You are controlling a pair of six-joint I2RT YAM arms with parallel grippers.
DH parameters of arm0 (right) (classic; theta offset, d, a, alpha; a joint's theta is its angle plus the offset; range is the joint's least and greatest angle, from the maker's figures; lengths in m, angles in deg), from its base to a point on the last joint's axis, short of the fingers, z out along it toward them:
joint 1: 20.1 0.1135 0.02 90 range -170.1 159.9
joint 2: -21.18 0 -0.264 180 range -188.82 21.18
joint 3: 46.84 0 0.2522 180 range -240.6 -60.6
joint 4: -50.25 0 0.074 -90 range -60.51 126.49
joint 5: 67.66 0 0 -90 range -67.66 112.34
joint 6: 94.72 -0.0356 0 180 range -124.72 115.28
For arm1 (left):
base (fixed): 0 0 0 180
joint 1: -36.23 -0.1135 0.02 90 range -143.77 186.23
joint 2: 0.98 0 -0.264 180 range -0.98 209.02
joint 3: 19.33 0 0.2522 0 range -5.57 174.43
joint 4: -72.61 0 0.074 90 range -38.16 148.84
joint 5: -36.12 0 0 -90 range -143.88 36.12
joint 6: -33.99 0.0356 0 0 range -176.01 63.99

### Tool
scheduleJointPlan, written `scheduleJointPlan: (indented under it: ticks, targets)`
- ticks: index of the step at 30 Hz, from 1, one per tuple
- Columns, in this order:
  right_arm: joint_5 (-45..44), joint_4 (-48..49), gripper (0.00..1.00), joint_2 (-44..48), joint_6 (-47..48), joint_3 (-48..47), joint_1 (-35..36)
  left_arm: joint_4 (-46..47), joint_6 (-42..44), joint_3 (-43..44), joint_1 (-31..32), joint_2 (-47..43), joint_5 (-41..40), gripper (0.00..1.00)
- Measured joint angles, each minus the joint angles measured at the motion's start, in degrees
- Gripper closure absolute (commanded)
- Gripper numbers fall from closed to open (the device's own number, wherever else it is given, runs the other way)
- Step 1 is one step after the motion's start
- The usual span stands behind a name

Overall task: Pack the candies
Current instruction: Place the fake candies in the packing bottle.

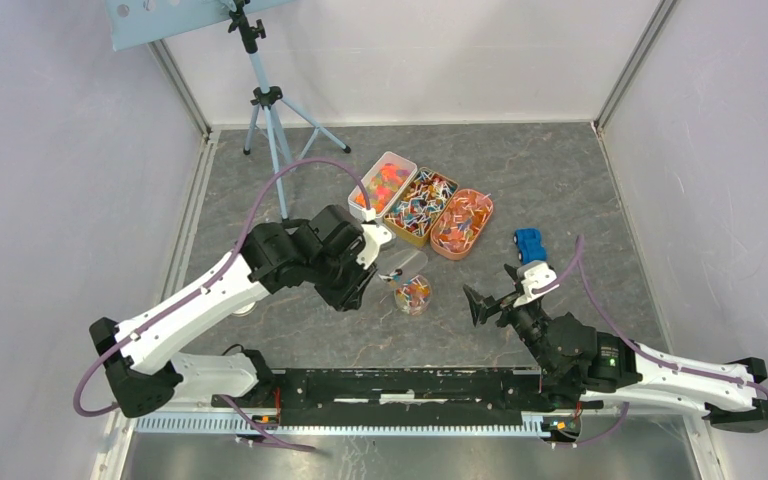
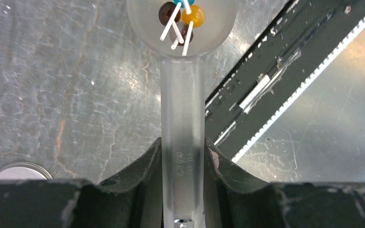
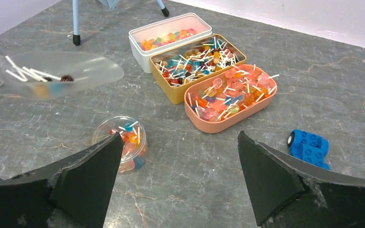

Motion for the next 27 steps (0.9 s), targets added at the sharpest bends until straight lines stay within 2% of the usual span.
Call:
scheduleJointPlan:
  ticks: [9,16,27]
  targets:
    - [-0.04,-0.70,0.02,0.04,0.07,-0.09,0.00,-4.46,-2.16,0.17,2.82,2.40,0.46,0.98]
    - [-0.07,-0.76,0.02,0.52,0.20,-0.09,0.00,-6.88,-2.40,1.03,3.50,7.19,0.39,0.98]
    - [-0.26,-0.90,0.02,1.57,0.50,-0.09,0.00,-9.66,-2.97,2.51,4.37,9.97,0.24,0.98]
